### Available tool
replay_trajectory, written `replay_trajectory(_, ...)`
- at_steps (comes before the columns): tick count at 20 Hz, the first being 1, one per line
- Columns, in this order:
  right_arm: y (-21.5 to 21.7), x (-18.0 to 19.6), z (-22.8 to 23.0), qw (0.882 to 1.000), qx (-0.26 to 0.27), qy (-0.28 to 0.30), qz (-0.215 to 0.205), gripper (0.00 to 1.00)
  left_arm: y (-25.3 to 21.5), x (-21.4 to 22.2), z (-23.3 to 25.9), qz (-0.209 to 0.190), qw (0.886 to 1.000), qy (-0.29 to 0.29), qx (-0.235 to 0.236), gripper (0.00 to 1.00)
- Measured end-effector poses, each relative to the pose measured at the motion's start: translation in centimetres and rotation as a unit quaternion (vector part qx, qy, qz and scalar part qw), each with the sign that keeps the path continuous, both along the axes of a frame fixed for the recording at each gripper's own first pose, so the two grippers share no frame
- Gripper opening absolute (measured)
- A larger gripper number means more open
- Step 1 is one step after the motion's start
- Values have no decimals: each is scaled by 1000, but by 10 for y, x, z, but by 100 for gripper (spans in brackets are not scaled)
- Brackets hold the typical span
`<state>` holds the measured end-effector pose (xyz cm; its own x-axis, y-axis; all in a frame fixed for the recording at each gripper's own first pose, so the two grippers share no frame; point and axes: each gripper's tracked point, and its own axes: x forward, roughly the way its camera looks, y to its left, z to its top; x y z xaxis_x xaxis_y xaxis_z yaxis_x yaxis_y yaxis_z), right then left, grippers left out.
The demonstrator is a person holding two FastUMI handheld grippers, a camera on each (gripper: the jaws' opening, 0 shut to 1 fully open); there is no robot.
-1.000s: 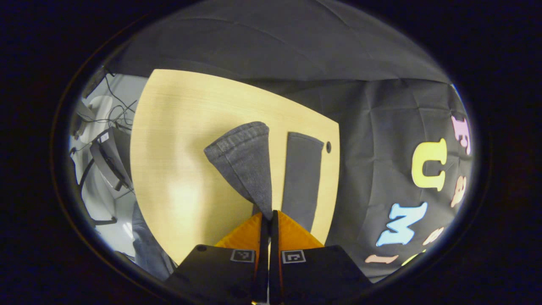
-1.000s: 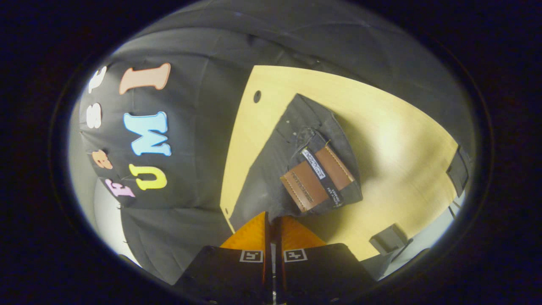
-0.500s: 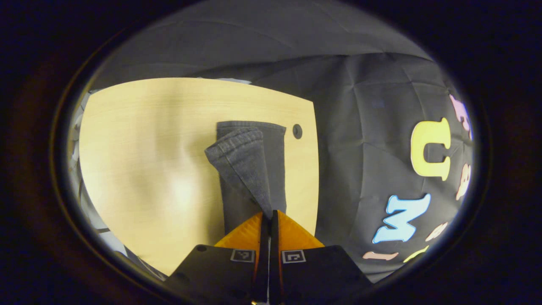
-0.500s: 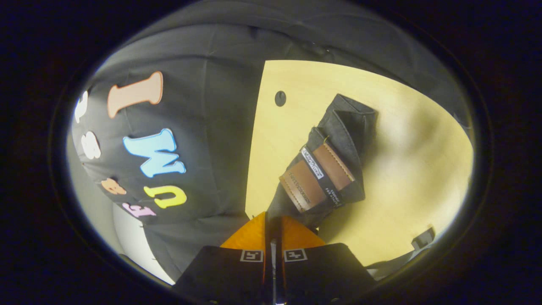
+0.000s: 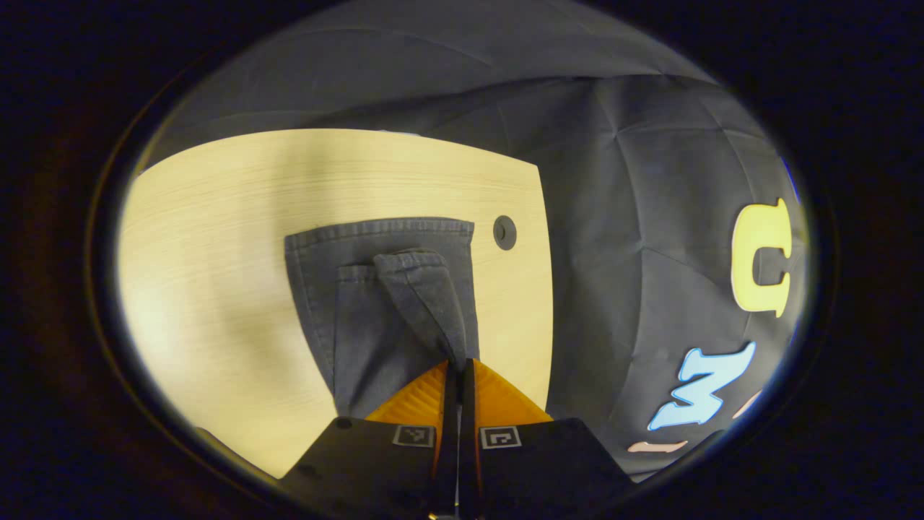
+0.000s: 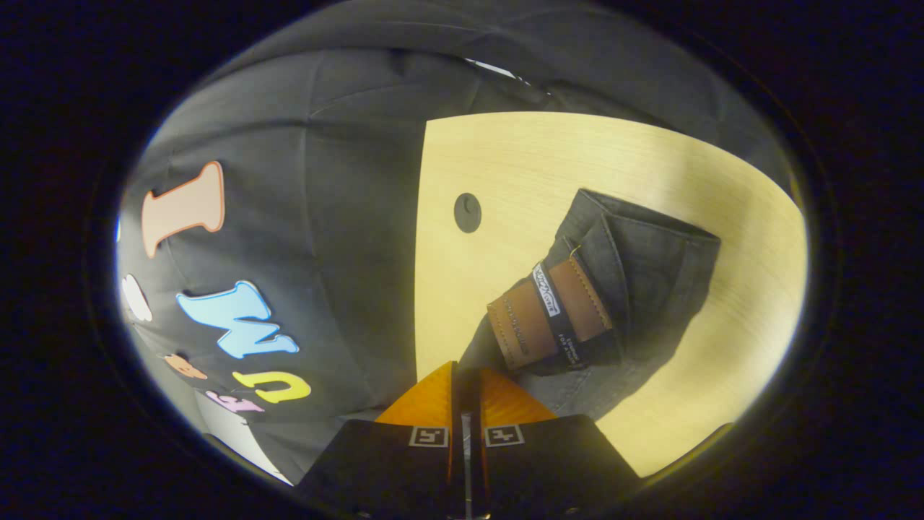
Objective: Grasp the waist and the cuffs of the jeans and fold them to make the two legs overlap; first hold the waist and fold one-third of the jeans toward the cuffs, then hold the cuffs and fold the remaining one-third in the same direction to finish folding.
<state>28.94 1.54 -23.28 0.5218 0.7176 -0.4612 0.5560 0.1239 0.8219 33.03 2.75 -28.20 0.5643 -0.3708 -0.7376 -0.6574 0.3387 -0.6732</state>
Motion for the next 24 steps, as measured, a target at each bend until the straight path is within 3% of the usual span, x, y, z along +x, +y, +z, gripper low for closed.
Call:
replay_trajectory(2, 8, 6, -20, 1000, -14, 1, -8, 3, -5, 7, -10, -14, 1000, -2, 18, 9)
replay_trajectory(3, 12, 8, -26, 1000, -22, -1, -10, 4, -7, 9, -13, -21, 999, -6, 31, 14)
replay_trajectory(4, 15, 8, -31, 999, -31, -4, -9, 5, -8, 10, -17, -28, 998, -6, 49, 10)
replay_trajectory(7, 19, 7, -34, 998, -58, -28, -13, 10, -14, 11, -22, -58, 993, -10, 100, 10)
replay_trajectory(9, 18, 5, -28, 996, -74, -49, -11, 21, -14, 10, -21, -85, 985, -25, 148, 12)
replay_trajectory(10, 17, 0, -29, 994, -98, -58, -1, 30, -13, 14, -19, -97, 979, -35, 175, 7)
replay_trajectory(12, 9, -15, -34, 986, -149, -75, 20, 46, -13, 11, -7, -119, 967, -52, 219, 38)
replay_trajectory(13, 2, -19, -35, 981, -173, -84, 24, 44, -14, 10, -1, -126, 961, -63, 238, 53)
replay_trajectory(14, -5, -24, -35, 977, -191, -91, 22, 65, -14, 9, 5, -131, 955, -74, 255, 82)
replay_trajectory(16, -21, -34, -25, 971, -212, -106, 2, 75, -16, 2, 20, -141, 941, -98, 290, 88)
replay_trajectory(18, -39, -47, -20, 962, -246, -116, -19, 82, -20, -7, 34, -148, 930, -118, 315, 88)
replay_trajectory(24, -67, -86, -44, 953, -288, -78, -61, 87, -50, -67, 100, -154, 907, -187, 343, 89)
